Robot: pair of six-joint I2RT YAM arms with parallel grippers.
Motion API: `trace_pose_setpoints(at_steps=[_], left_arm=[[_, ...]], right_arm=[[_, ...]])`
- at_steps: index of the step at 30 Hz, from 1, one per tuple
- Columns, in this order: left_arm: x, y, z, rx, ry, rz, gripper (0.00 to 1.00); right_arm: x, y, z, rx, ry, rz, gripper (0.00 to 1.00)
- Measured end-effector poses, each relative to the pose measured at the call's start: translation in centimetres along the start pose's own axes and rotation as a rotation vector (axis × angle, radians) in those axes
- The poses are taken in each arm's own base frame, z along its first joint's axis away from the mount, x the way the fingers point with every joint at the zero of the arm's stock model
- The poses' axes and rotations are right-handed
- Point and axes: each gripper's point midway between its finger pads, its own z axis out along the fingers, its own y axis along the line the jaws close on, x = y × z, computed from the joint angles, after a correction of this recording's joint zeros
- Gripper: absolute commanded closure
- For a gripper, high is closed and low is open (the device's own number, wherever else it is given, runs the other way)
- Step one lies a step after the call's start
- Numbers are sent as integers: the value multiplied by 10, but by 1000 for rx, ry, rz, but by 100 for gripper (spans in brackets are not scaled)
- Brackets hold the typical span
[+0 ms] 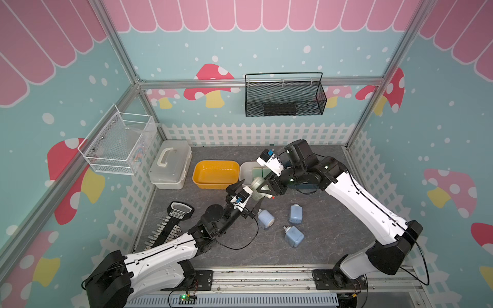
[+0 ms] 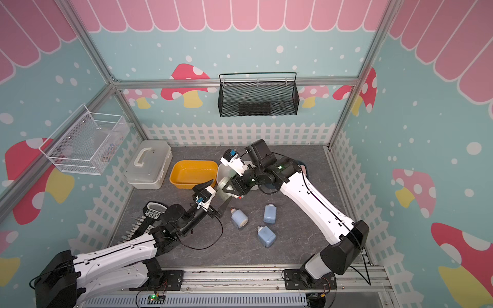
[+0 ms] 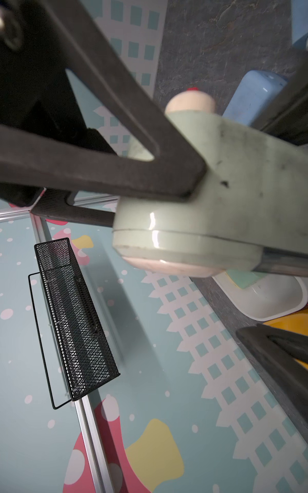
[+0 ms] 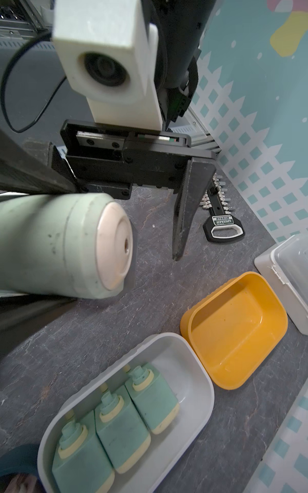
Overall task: Place the pencil sharpeners by color into the storage box
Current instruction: Pick up the pencil sharpener from the center of the board.
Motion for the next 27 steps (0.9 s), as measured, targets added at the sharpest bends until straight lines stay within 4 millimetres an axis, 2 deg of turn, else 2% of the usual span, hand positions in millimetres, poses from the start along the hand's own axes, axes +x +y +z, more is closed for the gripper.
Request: trace_pose_setpoints(at_steps=[3,6,10,17,22,27], left_arm=[[10,6,1,-32,57,-18,1],[22,21,2,-85,109,-51,1],[41,54,-3,-178,145,-135,1],[58,103,-20,-368,153,-342,1],[94,148,-36,-553,242,-553,1],[116,171,-45,-648,296,-724,1]], right_arm=[[-1,-9,1,48,-7,5,100],[-2,-19,3,100,-24,19,100],[1,-36,5,185,-31,49,100],[13,-64,6,331,-21,108,100],[8,-74,4,386,-43,129,100],[12,-81,19,379,-18,147,100]])
